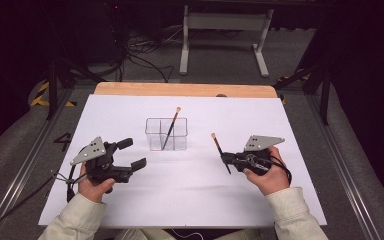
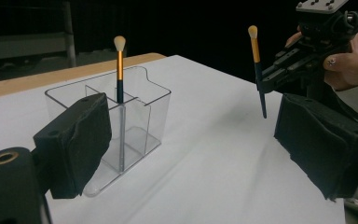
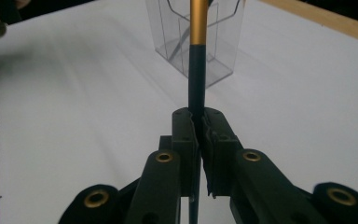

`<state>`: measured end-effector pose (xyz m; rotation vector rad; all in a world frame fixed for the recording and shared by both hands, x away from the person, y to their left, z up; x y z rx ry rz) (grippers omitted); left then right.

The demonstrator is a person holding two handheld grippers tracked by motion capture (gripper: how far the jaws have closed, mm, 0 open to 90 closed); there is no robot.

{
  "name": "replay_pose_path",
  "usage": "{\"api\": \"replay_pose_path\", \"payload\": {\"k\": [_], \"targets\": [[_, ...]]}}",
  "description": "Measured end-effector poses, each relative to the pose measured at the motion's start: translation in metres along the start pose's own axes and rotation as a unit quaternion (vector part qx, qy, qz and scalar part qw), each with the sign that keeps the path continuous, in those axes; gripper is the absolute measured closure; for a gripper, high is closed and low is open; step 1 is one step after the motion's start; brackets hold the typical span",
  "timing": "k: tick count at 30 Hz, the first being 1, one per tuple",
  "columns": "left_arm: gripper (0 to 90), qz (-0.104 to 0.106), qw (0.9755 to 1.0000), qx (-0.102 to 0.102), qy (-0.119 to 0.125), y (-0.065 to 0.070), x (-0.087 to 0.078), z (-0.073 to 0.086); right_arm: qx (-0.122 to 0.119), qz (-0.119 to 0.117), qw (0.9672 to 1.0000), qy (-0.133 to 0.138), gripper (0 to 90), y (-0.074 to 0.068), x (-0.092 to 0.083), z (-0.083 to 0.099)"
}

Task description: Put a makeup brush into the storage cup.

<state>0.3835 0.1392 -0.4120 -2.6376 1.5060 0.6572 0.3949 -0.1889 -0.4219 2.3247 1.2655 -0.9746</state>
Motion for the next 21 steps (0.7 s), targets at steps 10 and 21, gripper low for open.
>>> {"api": "replay_pose_path", "payload": {"k": [10, 21], "targets": [[11.7, 0.024, 0.9994, 0.005, 0.024, 0.004, 0.008, -0.009, -0.027, -0.013, 0.9985, 0.045, 84.8, -0.007, 0.011, -0.002], [12.9, 0.039, 0.9987, 0.022, 0.023, 0.021, 0.029, -0.021, -0.035, -0.029, 0.9957, 0.081, 84.7, -0.023, 0.02, -0.012]]}}
Point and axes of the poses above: each handheld gripper's, and its own axes: x roughly forward along the jaws, z roughly out of its underside, y roughly to its right, the point moved 7 cm from there along x, roughly forward along the jaws, and after that the axes turned 12 degrees about -y, right-handed, at the moved point
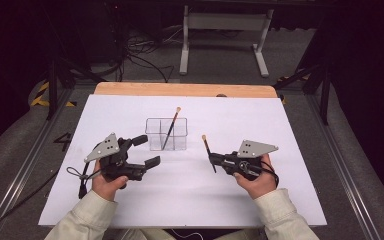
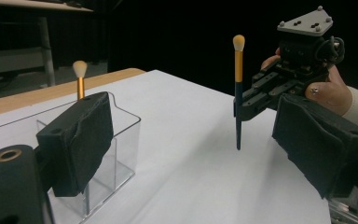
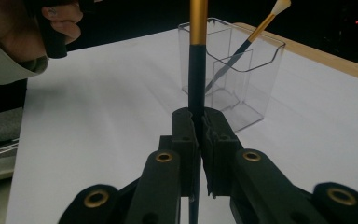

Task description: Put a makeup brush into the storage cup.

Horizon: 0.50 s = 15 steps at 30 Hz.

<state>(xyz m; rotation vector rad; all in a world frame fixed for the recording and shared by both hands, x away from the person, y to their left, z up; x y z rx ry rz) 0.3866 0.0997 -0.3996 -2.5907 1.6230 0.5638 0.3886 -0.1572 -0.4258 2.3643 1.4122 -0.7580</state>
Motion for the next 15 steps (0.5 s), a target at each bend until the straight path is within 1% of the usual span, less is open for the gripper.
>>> {"api": "replay_pose_path", "payload": {"k": [3, 4, 8, 9, 12, 15], "targets": [[13.2, 0.008, 1.0, 0.002, 0.001, 0.003, 0.007, -0.004, 0.003, -0.007, 1.0, 0.006, 84.7, -0.005, 0.004, -0.002], [13.1, 0.01, 0.9999, 0.005, -0.002, 0.005, 0.011, -0.006, 0.0, -0.006, 0.9999, 0.011, 84.7, -0.007, 0.006, -0.004], [13.2, 0.018, 0.9998, 0.009, -0.002, 0.011, 0.017, -0.008, -0.005, -0.006, 0.9998, 0.019, 84.8, -0.01, 0.009, -0.006], [13.3, 0.018, 0.9998, 0.012, -0.001, 0.013, 0.02, -0.01, -0.006, -0.007, 0.9997, 0.021, 84.7, -0.012, 0.01, -0.007], [14.9, 0.017, 0.9998, 0.013, 0.0, 0.015, 0.023, -0.011, -0.006, -0.012, 0.9996, 0.026, 84.7, -0.014, 0.012, -0.008], [15.1, 0.023, 0.9996, 0.012, 0.0, 0.019, 0.029, -0.013, -0.004, -0.014, 0.9995, 0.029, 84.8, -0.015, 0.014, -0.009]]}}
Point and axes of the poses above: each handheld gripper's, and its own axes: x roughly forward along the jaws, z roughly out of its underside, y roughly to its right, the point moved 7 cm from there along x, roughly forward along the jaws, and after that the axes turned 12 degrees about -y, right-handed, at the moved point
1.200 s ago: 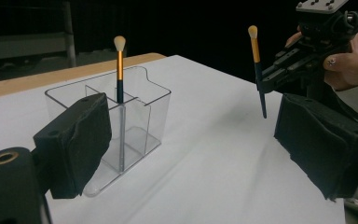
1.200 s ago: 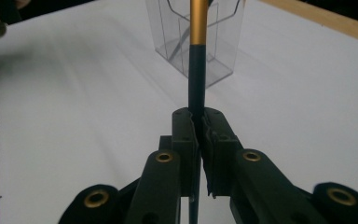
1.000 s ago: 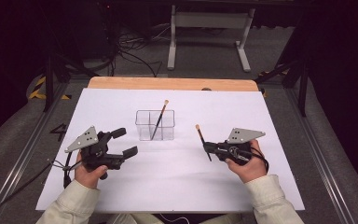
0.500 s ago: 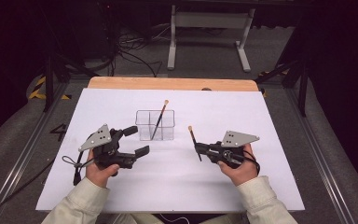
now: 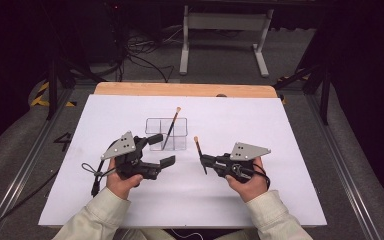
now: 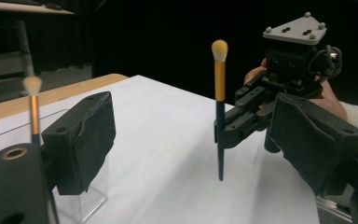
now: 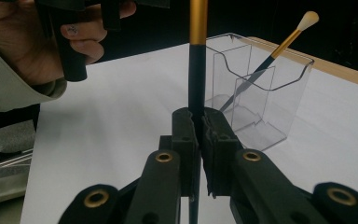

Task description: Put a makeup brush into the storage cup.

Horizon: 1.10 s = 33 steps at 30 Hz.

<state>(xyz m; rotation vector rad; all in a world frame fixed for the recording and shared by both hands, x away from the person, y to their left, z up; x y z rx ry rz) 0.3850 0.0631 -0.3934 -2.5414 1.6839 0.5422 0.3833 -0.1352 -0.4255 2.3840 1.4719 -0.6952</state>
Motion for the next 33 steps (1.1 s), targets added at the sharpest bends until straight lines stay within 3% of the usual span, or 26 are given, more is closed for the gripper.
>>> {"api": "replay_pose_path", "payload": {"k": [8, 17, 26, 29, 33], "targets": [[14.4, 0.017, 0.9998, 0.003, -0.004, 0.009, 0.012, -0.003, 0.006, -0.011, 0.9999, 0.007, 84.7, -0.005, 0.006, -0.002], [18.0, 0.022, 0.9997, 0.005, -0.01, 0.014, 0.021, -0.003, 0.008, -0.02, 0.9996, 0.016, 84.7, -0.011, 0.01, -0.005], [30.7, 0.038, 0.9992, 0.01, -0.006, 0.017, 0.026, -0.004, 0.003, -0.022, 0.9995, 0.023, 84.7, -0.016, 0.013, -0.008], [39.3, 0.055, 0.9985, 0.003, -0.008, 0.017, 0.027, -0.003, 0.004, -0.02, 0.9994, 0.028, 84.7, -0.016, 0.013, -0.009], [48.5, 0.056, 0.9983, -0.001, -0.012, 0.016, 0.028, -0.002, 0.003, -0.02, 0.9994, 0.029, 84.7, -0.016, 0.013, -0.009]]}}
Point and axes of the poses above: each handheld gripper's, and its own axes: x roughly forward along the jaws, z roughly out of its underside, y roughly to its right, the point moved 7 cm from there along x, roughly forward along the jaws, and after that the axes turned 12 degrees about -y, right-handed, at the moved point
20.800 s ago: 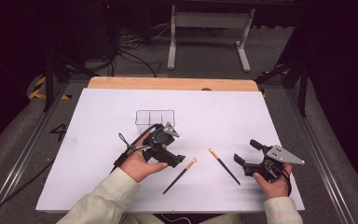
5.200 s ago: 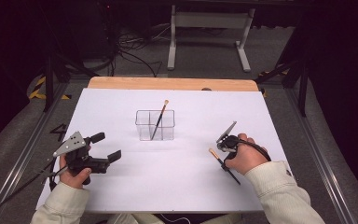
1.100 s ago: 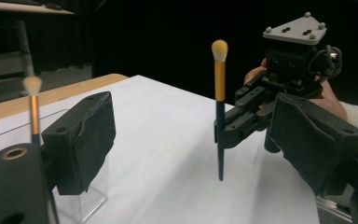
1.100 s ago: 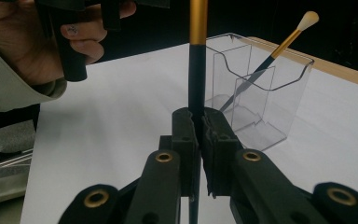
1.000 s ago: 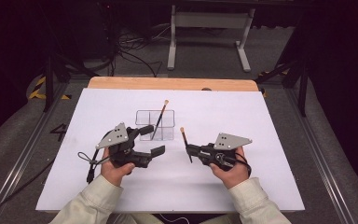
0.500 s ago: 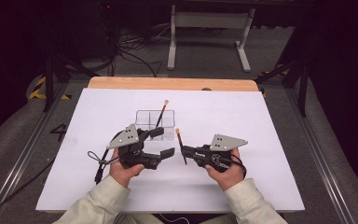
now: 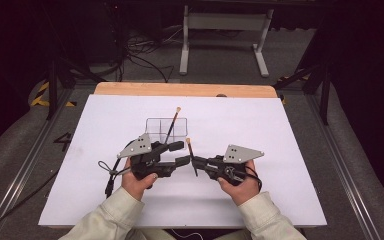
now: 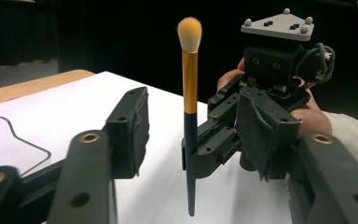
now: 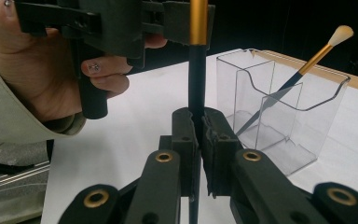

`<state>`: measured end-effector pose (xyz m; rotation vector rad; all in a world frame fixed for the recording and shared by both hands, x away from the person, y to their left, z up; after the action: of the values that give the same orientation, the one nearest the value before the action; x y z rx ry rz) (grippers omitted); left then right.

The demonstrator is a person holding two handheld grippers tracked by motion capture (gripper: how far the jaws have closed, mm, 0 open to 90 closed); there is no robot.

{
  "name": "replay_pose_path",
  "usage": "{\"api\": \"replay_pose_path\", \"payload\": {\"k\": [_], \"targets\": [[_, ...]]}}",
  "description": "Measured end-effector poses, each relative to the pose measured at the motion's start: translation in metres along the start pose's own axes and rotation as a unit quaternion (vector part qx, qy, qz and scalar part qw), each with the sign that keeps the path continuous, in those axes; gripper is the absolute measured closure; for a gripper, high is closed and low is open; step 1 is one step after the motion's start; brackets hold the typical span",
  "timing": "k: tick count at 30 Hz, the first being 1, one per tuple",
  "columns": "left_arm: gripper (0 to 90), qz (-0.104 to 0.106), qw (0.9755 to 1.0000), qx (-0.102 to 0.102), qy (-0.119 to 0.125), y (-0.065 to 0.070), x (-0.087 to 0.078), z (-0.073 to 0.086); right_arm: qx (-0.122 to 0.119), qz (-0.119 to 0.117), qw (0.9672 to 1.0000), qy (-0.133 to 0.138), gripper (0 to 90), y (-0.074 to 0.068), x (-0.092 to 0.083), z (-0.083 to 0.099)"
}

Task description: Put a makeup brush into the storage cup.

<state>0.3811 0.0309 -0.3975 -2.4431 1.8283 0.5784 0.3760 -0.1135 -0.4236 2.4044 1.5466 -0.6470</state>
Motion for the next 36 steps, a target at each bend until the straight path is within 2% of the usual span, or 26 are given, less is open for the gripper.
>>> {"api": "replay_pose_path", "payload": {"k": [6, 8, 13, 20, 22, 31, 36], "targets": [[54.4, 0.012, 0.9999, -0.007, -0.006, 0.001, 0.005, 0.002, -0.005, -0.002, 1.0, 0.0, 84.7, -0.002, 0.002, 0.0], [58.4, 0.005, 0.9999, -0.009, -0.008, 0.0, 0.007, 0.002, -0.007, -0.003, 1.0, -0.001, 84.7, -0.003, 0.003, 0.0], [68.6, 0.009, 0.9998, -0.016, -0.002, -0.001, 0.007, 0.0, -0.012, -0.002, 0.9999, -0.007, 84.7, -0.004, 0.005, 0.002], [82.8, 0.013, 0.9996, -0.024, -0.01, -0.001, 0.008, 0.002, -0.013, 0.002, 0.9999, -0.006, 84.7, -0.004, 0.005, 0.002], [83.2, 0.003, 0.9998, -0.018, -0.01, 0.0, 0.01, 0.001, -0.011, 0.002, 0.9999, -0.006, 84.7, -0.004, 0.005, 0.002], [83.6, -0.005, 0.9998, -0.005, -0.017, 0.002, 0.009, -0.003, -0.015, 0.007, 0.9999, -0.002, 83.8, -0.004, 0.003, 0.001], [83.6, -0.016, 0.9996, 0.001, -0.022, 0.003, 0.006, -0.009, -0.021, 0.018, 0.9996, 0.004, 70.8, -0.004, 0.0, -0.002]]}}
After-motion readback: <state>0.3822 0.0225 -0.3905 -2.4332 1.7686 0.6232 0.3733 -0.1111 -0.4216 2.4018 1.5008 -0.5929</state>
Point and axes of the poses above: each handheld gripper's, and its own axes: x roughly forward along the jaws, z roughly out of its underside, y roughly to its right, the point moved 7 cm from there along x, roughly forward along the jaws, and after that the axes turned 12 degrees about -y, right-handed, at the moved point
